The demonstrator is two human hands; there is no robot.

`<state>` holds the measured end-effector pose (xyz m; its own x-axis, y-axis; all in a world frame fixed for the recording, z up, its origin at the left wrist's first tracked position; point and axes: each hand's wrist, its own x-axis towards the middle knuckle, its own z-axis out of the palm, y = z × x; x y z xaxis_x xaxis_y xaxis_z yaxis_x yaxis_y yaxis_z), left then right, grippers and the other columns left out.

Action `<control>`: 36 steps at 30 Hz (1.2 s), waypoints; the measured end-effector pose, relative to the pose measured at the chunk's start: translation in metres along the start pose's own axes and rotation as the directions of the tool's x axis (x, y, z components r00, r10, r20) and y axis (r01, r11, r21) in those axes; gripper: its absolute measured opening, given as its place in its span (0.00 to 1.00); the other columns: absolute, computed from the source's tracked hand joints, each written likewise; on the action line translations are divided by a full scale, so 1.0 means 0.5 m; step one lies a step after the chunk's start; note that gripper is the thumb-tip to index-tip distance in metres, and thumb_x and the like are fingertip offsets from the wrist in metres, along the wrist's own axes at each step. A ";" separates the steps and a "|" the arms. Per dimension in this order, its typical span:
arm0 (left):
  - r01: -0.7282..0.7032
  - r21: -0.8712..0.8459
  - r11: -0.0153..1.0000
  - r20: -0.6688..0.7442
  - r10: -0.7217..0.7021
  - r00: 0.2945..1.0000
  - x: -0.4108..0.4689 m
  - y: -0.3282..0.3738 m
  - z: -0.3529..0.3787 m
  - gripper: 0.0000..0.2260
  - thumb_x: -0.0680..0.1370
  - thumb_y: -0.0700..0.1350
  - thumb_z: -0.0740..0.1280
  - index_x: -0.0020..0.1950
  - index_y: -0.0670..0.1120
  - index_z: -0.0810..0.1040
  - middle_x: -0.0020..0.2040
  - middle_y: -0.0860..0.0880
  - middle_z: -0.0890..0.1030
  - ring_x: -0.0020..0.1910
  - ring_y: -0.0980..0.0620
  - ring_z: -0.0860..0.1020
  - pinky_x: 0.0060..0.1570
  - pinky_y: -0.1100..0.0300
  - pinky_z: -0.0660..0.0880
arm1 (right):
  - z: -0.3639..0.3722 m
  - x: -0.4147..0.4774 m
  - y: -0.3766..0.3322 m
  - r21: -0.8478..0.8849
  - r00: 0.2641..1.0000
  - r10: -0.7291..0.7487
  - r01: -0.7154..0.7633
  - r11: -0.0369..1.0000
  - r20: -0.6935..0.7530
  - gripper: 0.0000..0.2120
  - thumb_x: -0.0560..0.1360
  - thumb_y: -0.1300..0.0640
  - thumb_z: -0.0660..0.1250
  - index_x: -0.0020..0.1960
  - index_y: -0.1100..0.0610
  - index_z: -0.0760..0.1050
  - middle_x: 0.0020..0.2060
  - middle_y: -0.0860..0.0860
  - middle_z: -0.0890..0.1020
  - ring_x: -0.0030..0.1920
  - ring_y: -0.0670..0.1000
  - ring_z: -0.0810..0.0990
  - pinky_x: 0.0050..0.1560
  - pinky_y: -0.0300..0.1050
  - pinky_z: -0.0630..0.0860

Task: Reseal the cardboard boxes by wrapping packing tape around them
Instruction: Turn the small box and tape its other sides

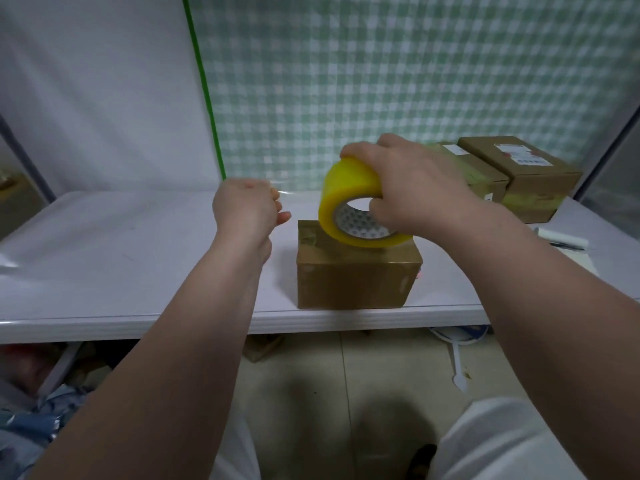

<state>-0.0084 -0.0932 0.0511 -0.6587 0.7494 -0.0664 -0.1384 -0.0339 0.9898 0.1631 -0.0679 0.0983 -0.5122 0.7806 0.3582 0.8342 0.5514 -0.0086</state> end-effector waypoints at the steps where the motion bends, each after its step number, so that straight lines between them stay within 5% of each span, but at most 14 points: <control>1: 0.022 0.006 1.000 0.006 -0.022 1.000 0.008 -0.004 -0.003 0.09 0.79 0.34 0.57 0.43 0.41 0.74 0.34 0.48 0.71 0.27 0.56 0.69 0.32 0.61 0.78 | 0.003 0.008 0.003 -0.043 1.000 -0.005 0.005 0.999 0.013 0.33 0.72 0.61 0.65 0.72 0.40 0.60 0.61 0.50 0.71 0.56 0.56 0.74 0.41 0.47 0.65; 7: 0.203 -0.048 0.978 0.020 -0.203 0.979 0.031 -0.062 -0.005 0.12 0.79 0.32 0.57 0.37 0.41 0.69 0.33 0.46 0.69 0.21 0.57 0.68 0.28 0.61 0.77 | 0.018 0.054 0.006 -0.186 0.994 -0.105 0.108 0.976 0.030 0.33 0.74 0.66 0.62 0.72 0.39 0.64 0.61 0.50 0.71 0.58 0.55 0.68 0.39 0.48 0.65; 12: 0.266 -0.092 0.960 -0.037 -0.270 0.962 0.052 -0.106 -0.001 0.12 0.79 0.33 0.57 0.36 0.40 0.69 0.33 0.45 0.68 0.28 0.52 0.67 0.30 0.61 0.77 | 0.045 0.079 -0.008 -0.253 0.976 -0.189 0.211 0.944 0.107 0.36 0.73 0.68 0.63 0.73 0.39 0.61 0.63 0.50 0.70 0.59 0.55 0.70 0.38 0.47 0.64; 16: 0.271 -0.044 0.962 -0.076 -0.274 0.959 0.069 -0.151 -0.008 0.09 0.80 0.39 0.57 0.40 0.40 0.70 0.36 0.45 0.70 0.27 0.52 0.71 0.35 0.58 0.76 | 0.078 0.081 0.022 0.124 0.997 -0.077 0.078 0.989 -0.010 0.37 0.70 0.68 0.63 0.73 0.40 0.64 0.65 0.49 0.73 0.62 0.54 0.72 0.45 0.46 0.68; 19: 0.269 -0.053 0.962 -0.086 -0.273 0.958 0.071 -0.176 -0.014 0.09 0.81 0.40 0.56 0.43 0.39 0.71 0.34 0.45 0.70 0.28 0.52 0.71 0.35 0.58 0.76 | 0.116 0.062 0.049 0.497 0.989 0.125 -0.068 0.865 -0.082 0.33 0.68 0.65 0.68 0.70 0.43 0.68 0.55 0.49 0.77 0.51 0.53 0.77 0.44 0.43 0.71; 22: 0.264 -0.088 0.960 -0.044 -0.269 0.962 0.068 -0.191 -0.014 0.10 0.82 0.40 0.55 0.42 0.41 0.70 0.33 0.46 0.69 0.28 0.52 0.69 0.32 0.60 0.75 | 0.158 0.035 0.056 0.680 0.964 0.266 -0.177 0.711 -0.028 0.27 0.68 0.63 0.69 0.64 0.46 0.72 0.48 0.49 0.81 0.46 0.51 0.80 0.44 0.47 0.77; 27: 0.274 -0.072 0.959 -0.042 -0.277 0.960 0.068 -0.201 -0.008 0.11 0.81 0.38 0.54 0.39 0.41 0.69 0.33 0.45 0.69 0.27 0.52 0.67 0.30 0.59 0.72 | 0.196 0.013 0.050 0.795 0.935 0.347 -0.261 0.548 0.068 0.10 0.72 0.62 0.71 0.51 0.52 0.75 0.49 0.57 0.81 0.49 0.54 0.80 0.48 0.52 0.76; 36: 0.175 0.150 0.973 -0.033 -0.172 0.985 0.079 -0.238 -0.002 0.13 0.76 0.38 0.57 0.31 0.44 0.65 0.29 0.46 0.67 0.28 0.48 0.64 0.33 0.56 0.63 | 0.199 0.007 0.036 0.826 0.932 0.354 -0.260 0.500 0.079 0.15 0.66 0.51 0.68 0.53 0.52 0.76 0.49 0.57 0.81 0.49 0.53 0.80 0.50 0.53 0.76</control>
<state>-0.0189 -0.0602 -0.0694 -0.6492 0.7219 -0.2398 -0.1392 0.1972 0.9704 0.1561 -0.0257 0.0066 -0.1981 0.9460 0.2565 0.3817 0.3155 -0.8688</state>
